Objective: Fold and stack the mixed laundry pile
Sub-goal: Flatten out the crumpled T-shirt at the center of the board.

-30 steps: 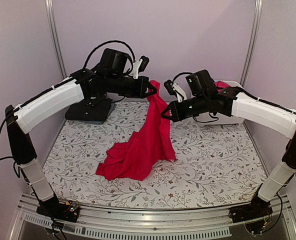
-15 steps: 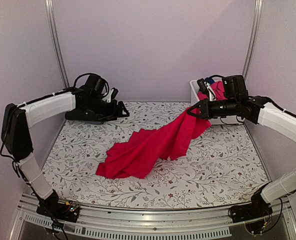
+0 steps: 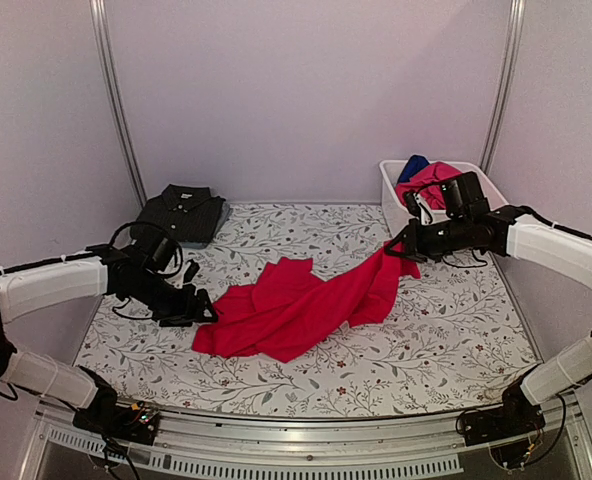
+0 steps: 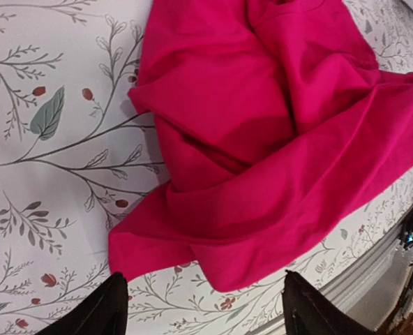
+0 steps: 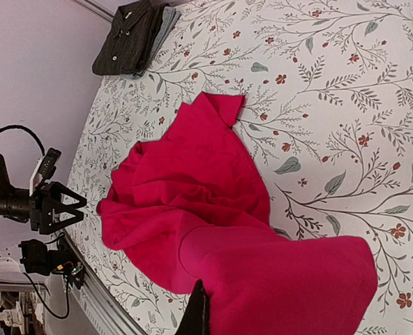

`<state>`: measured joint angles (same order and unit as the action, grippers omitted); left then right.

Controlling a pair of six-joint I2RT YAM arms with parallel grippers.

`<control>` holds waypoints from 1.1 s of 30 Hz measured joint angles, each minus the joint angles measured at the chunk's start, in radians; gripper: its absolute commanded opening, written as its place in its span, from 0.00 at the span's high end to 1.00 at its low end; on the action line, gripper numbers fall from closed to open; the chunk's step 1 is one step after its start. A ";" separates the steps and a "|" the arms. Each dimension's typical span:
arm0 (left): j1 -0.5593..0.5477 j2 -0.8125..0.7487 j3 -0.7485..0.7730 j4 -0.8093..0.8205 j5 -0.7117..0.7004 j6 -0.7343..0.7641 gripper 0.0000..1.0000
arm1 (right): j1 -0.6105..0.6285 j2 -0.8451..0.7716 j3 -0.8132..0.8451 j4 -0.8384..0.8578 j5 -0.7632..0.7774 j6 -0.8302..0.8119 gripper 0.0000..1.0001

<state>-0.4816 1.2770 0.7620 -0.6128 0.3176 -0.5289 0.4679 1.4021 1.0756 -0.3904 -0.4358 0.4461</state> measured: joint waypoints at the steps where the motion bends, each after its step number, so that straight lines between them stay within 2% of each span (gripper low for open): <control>1: -0.002 0.008 0.001 -0.008 -0.024 -0.008 0.30 | -0.005 0.000 0.000 -0.006 0.004 0.000 1.00; 7: -0.002 0.073 0.023 -0.080 -0.147 -0.070 0.48 | -0.044 0.000 0.036 -0.046 0.028 -0.009 1.00; 12: -0.002 0.085 0.007 -0.087 -0.151 -0.110 0.61 | -0.057 0.003 0.064 -0.053 0.034 -0.018 1.00; 18: -0.007 0.139 -0.006 -0.080 -0.142 -0.119 0.63 | -0.057 0.021 0.065 -0.059 0.034 -0.019 1.00; 24: -0.085 0.213 -0.010 -0.077 -0.146 -0.123 0.62 | -0.057 0.034 0.071 -0.060 0.033 -0.022 1.00; 26: -0.103 0.230 -0.010 -0.070 -0.146 -0.127 0.66 | -0.057 0.036 0.073 -0.060 0.033 -0.023 1.00; 29: -0.112 0.242 -0.008 -0.047 -0.146 -0.134 0.79 | -0.057 0.040 0.076 -0.059 0.032 -0.024 1.00; 31: -0.113 0.249 -0.004 -0.031 -0.146 -0.138 0.96 | -0.057 0.043 0.077 -0.059 0.032 -0.025 1.00; 32: -0.114 0.255 -0.001 -0.020 -0.150 -0.137 1.00 | -0.057 0.043 0.078 -0.059 0.032 -0.026 1.00; 33: -0.114 0.262 0.003 -0.010 -0.157 -0.134 1.00 | -0.057 0.044 0.079 -0.060 0.032 -0.027 1.00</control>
<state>-0.5961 1.5391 0.7654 -0.6224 0.1604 -0.6628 0.4107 1.4464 1.1549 -0.4503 -0.4034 0.4187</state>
